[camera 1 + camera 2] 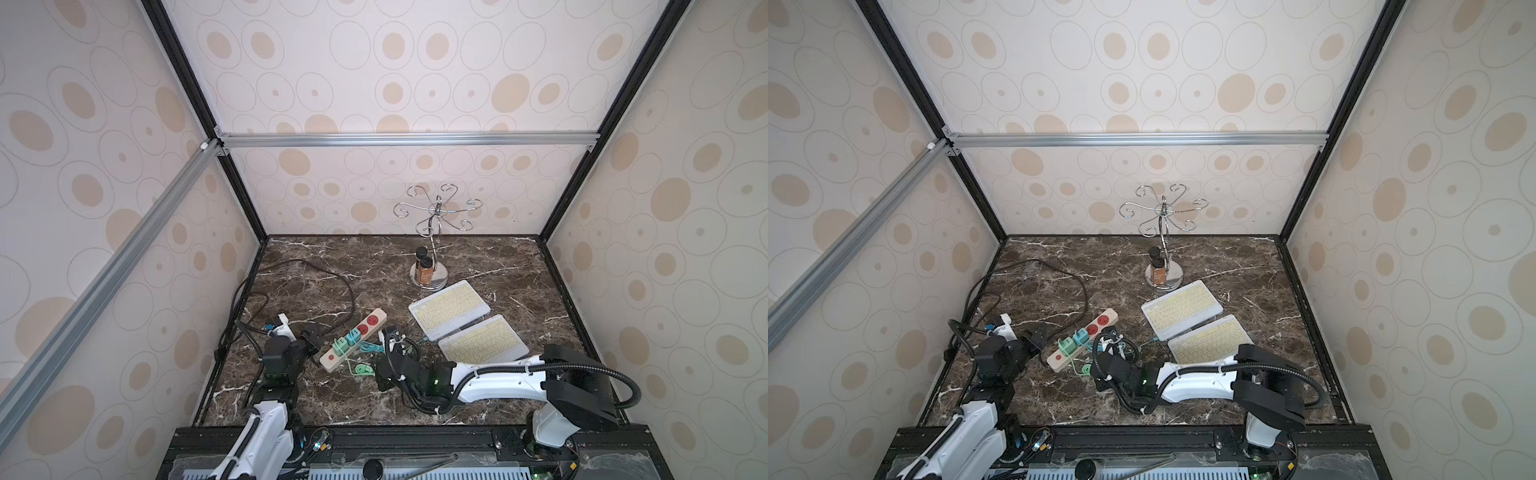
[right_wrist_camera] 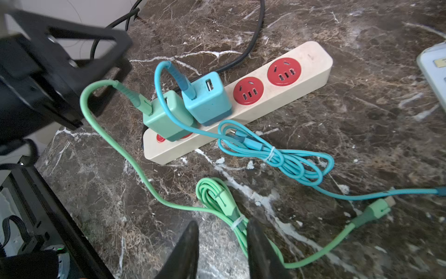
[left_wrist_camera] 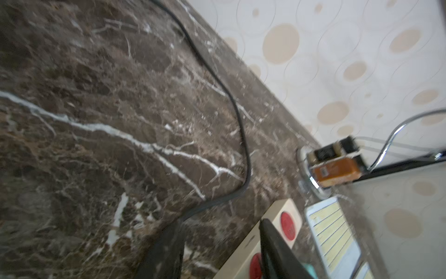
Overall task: Unplug the wireless keyboard
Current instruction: Adjust the socket at the center of the board.
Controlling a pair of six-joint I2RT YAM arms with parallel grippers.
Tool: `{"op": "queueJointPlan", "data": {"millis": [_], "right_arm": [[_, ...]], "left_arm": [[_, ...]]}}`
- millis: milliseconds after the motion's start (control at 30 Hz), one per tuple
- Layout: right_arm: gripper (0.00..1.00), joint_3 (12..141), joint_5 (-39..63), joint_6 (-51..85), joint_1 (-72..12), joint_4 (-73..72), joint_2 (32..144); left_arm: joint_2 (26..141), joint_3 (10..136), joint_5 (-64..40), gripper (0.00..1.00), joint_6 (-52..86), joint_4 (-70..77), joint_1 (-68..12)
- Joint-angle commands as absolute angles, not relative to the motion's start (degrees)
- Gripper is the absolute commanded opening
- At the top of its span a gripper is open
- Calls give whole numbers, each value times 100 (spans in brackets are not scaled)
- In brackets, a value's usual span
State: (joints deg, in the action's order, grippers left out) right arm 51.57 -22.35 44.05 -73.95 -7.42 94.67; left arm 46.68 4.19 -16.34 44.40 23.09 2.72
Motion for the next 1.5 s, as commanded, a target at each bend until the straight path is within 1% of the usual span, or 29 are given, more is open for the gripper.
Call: {"op": "queueJointPlan", "data": {"millis": [0,67,200,300,400,533,667,767,867,1033,1133,1200,1300,1467], "right_arm": [[35,5373,-2342,4334,-7536,-850,9580],[35,5438,-2355,4316,-7597,-853,9621],[35,5525,-2355,4293,-7697,-870,9694],[35,5529,-2355,4306,-7758,-896,9678],[35,5489,-2388,4313,-7793,-887,9604],[36,5423,-2461,4314,-7834,-905,9496],[36,5404,-2461,4315,-7866,-959,9466],[36,5394,-2487,4298,-7889,-993,9442],[36,5393,-2495,4278,-7909,-978,9422],[36,5414,-2479,4257,-7960,-965,9381],[36,5482,-2465,4209,-7990,-951,9415],[37,5552,-2435,4179,-8013,-976,9468],[37,5710,-2457,4205,-8020,-973,9659],[38,5833,-2704,4315,-8016,-1079,9878]], "left_arm": [[4956,158,-2107,42,4606,3239,167],[5069,2,-2055,40,4649,3472,-49],[5124,-179,-1571,40,4707,3471,-641],[5063,-351,-1613,36,4863,3517,-788],[4769,-463,-1537,31,4981,3345,-978],[4211,-506,-1198,30,5108,2823,-1389],[3870,-563,-1158,28,5205,2635,-1432],[3938,-368,-945,28,5046,2365,-1446],[4338,-103,-722,27,4931,2327,-1441],[5210,180,-707,22,4831,2423,-1441],[5622,402,-542,18,4857,1998,-1442],[5745,474,-627,15,4892,1811,-1437],[5602,374,-967,13,5016,1850,-1455],[4758,62,-1164,13,5188,1648,-1600]]}}
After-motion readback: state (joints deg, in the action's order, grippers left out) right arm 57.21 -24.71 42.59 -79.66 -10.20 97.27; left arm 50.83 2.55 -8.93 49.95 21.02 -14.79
